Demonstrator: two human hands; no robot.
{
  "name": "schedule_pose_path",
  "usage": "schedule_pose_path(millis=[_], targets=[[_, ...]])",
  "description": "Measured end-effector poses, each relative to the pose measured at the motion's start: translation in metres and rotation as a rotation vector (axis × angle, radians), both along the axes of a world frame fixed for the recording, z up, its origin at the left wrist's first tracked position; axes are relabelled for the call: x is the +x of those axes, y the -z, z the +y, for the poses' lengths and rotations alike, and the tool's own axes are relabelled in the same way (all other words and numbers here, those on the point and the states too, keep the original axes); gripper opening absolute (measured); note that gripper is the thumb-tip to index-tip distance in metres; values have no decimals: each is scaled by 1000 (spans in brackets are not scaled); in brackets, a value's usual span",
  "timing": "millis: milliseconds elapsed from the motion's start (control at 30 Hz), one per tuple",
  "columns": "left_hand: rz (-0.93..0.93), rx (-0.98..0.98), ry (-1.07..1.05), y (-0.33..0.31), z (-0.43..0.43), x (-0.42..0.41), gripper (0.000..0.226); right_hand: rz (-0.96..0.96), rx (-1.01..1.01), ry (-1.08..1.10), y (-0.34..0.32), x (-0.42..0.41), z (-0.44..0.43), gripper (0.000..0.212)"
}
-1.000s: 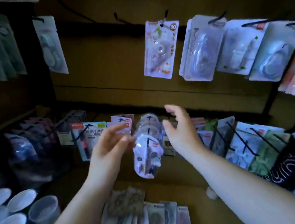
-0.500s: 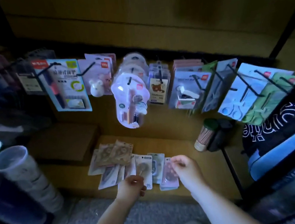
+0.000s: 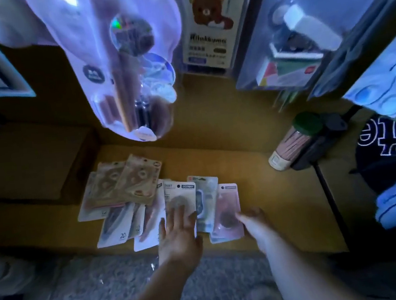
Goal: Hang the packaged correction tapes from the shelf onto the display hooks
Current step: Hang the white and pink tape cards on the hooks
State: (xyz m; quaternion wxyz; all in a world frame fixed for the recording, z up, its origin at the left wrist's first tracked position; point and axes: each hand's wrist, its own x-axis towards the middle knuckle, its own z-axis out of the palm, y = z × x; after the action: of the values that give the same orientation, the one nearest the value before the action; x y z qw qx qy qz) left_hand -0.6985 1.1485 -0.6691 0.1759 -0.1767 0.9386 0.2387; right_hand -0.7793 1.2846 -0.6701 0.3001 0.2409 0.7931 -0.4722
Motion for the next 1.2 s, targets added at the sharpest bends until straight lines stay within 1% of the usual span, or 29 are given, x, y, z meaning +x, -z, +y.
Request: schedule_pose_path(millis=[67,100,200,333,400,467,500,567,633,800,933,967,1033,1067,1133,1200], targets=[[-40,-93,23,8,-5,-5,62,-31,-14,-1,9,-8,-4,73],[-78,-104,13,14,-9,-6,64,-38,-17,4,13,-12,-5,75],[-161,-96,-5,28,-18,-4,70,-78,-49,46,21,-22,-9,74],[-174,-101,14,36,-20,-4,71,-77,-4,44,28,-29,-18,72],[-174,-97,9,37,-20,-4,69,-86,-1,48,28,-29,-21,64],[-161,-93,-2,37,-21,-5,68,-118,-75,27,27,-29,-26,46],[-155,-86,-11,36,-20,-5,67,-131,-93,22,25,-28,-28,42],[-140,-68,-21,36,-20,-5,66,-150,-97,21,28,-29,-30,50],[-127,-59,-32,36,-21,-5,67,-157,-132,28,26,-31,-32,51],[-100,-46,-68,35,-20,-8,67,-98,-191,13,23,-32,-36,46],[-88,-17,-98,34,-22,-9,67,-103,-272,-10,22,-33,-42,29],[-85,-15,-104,34,-23,-9,66,-110,-270,-24,22,-33,-44,30],[-80,-11,-109,33,-23,-9,66,-162,-258,-80,26,-31,-50,39],[-80,-6,-111,32,-23,-9,66,-174,-246,-102,28,-30,-53,39],[-81,5,-115,32,-24,-9,66,-121,-207,-98,31,-27,-56,28],[-83,5,-114,32,-24,-9,66,-70,-195,-63,32,-25,-56,22]])
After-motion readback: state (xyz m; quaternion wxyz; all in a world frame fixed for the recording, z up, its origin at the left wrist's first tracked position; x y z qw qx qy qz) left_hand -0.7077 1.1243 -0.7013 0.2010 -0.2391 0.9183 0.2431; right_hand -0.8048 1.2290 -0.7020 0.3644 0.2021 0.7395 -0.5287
